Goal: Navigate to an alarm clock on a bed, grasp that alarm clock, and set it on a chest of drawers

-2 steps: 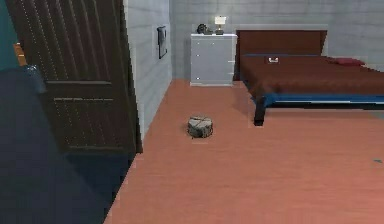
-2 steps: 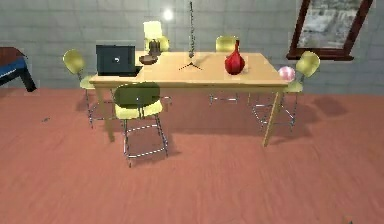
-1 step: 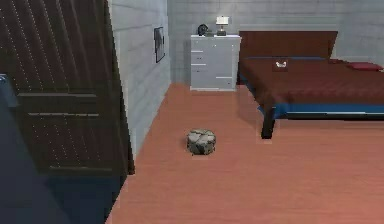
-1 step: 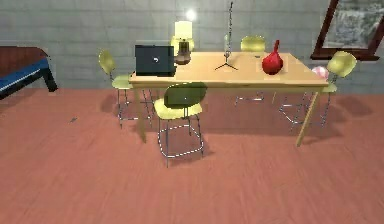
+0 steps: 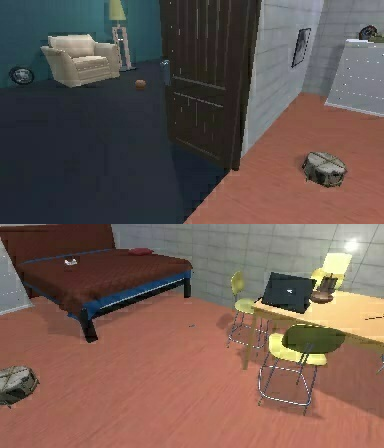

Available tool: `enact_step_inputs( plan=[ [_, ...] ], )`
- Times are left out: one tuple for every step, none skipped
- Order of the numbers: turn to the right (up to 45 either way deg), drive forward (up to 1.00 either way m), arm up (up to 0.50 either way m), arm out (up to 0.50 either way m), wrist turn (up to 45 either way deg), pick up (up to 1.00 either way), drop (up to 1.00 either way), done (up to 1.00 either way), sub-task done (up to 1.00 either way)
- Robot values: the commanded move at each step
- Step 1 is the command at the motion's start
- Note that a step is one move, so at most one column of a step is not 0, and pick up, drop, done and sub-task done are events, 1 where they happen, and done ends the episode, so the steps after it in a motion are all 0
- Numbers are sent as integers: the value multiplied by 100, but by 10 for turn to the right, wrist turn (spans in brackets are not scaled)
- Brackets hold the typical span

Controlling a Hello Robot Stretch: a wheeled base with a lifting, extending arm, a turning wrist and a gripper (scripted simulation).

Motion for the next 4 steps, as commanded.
enact_step_inputs(
  plan=[
    [0, 45, 0, 0, 0, 0, 0, 0, 0],
    [-420, 0, 0, 0, 0, 0, 0, 0, 0],
    [0, 100, 0, 0, 0, 0, 0, 0, 0],
    [0, 75, 0, 0, 0, 0, 0, 0, 0]
  ],
)
